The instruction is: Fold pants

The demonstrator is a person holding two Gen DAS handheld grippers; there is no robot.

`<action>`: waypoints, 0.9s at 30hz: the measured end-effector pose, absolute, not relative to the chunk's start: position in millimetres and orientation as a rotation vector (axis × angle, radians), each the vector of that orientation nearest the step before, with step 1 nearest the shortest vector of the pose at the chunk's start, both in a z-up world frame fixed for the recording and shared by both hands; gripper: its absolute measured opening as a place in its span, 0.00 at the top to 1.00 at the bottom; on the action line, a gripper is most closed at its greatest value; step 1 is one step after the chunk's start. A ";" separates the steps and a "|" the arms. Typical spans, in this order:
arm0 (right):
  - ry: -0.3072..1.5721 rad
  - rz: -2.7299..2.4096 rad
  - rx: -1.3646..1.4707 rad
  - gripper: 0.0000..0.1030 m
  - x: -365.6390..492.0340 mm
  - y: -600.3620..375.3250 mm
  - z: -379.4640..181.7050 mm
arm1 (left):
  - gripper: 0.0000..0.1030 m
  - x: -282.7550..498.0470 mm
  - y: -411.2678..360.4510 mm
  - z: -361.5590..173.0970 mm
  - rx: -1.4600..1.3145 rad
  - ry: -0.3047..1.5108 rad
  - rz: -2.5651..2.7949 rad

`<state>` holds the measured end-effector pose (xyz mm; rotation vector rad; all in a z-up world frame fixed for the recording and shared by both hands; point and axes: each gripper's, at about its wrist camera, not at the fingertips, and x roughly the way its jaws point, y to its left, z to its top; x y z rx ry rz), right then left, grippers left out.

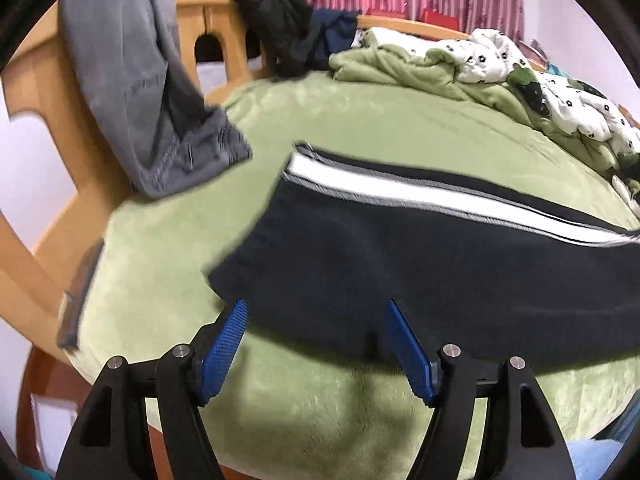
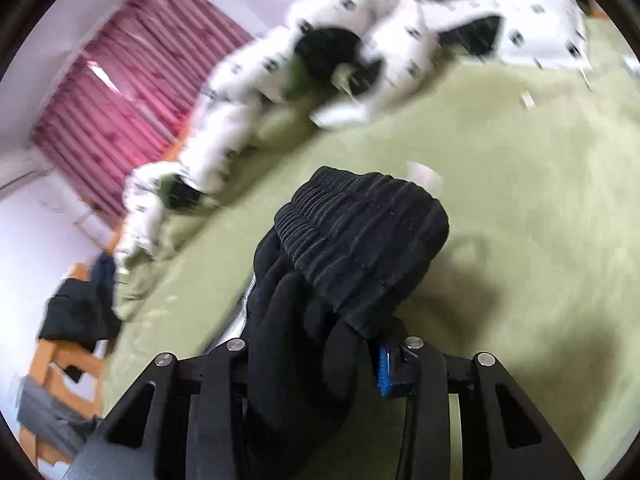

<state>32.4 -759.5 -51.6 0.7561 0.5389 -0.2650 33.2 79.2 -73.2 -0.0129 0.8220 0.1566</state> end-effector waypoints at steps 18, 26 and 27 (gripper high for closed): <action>0.777 -0.541 0.300 0.41 -1.5 -717.4 -53.2 | 0.35 152.0 86.5 -71.0 -0.089 0.823 0.013; 0.741 -0.444 0.203 0.40 56.6 -634.5 -24.5 | 0.42 231.7 110.0 -116.2 -0.103 0.938 -0.015; 0.749 -0.423 0.191 0.41 67.4 -621.7 -25.7 | 0.48 236.7 109.5 -121.5 -0.095 0.947 -0.005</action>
